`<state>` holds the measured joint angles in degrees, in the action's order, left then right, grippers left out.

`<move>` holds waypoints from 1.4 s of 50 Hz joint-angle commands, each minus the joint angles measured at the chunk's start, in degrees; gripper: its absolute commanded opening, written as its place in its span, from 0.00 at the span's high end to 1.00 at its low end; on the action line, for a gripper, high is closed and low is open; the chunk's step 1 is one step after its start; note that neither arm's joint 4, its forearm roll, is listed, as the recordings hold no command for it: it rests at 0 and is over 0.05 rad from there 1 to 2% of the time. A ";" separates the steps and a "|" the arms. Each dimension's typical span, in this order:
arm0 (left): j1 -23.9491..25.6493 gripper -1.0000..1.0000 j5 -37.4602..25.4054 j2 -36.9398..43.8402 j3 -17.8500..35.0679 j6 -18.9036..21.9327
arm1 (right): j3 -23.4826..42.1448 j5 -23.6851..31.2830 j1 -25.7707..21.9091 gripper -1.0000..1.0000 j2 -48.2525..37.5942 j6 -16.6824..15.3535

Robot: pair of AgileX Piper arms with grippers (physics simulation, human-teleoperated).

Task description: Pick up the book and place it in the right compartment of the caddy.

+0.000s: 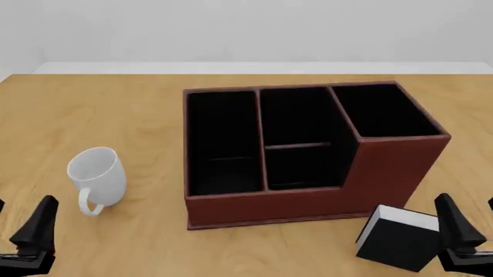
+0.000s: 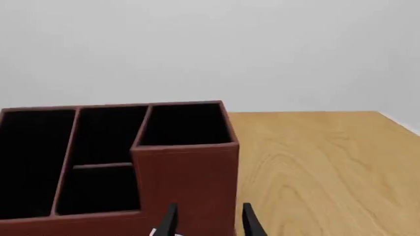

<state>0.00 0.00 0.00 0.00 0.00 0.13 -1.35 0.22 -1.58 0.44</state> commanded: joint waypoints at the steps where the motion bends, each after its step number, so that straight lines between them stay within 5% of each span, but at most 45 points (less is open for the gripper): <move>1: 0.00 0.00 0.00 0.00 0.00 0.00 | 0.55 2.10 1.21 0.00 1.46 -1.85; 5: 0.00 0.00 0.00 0.00 0.00 0.00 | 1.76 4.69 -0.10 0.00 0.93 -0.85; 7: 0.00 0.00 0.00 0.00 0.00 0.00 | 1.90 5.57 -0.46 0.00 0.21 -4.62; 20: 0.00 0.00 0.00 0.00 0.00 0.00 | 8.45 6.55 -0.99 0.00 -13.60 -12.88; 37: 0.00 0.00 0.00 0.00 0.00 0.00 | 16.05 13.39 -5.22 0.00 -23.44 -29.88; 42: 0.00 0.00 0.00 0.00 0.00 0.00 | 19.17 17.18 -6.67 0.00 -25.41 -31.57; 49: 0.00 0.00 0.00 0.00 0.00 0.00 | 24.08 21.80 -6.51 0.00 -29.51 -40.65; 70: 0.00 0.00 0.00 0.00 0.00 0.00 | 37.79 30.82 -6.07 0.00 -41.44 -49.66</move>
<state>0.00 0.00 0.00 0.00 0.00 32.09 25.41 -6.12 -37.95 -44.45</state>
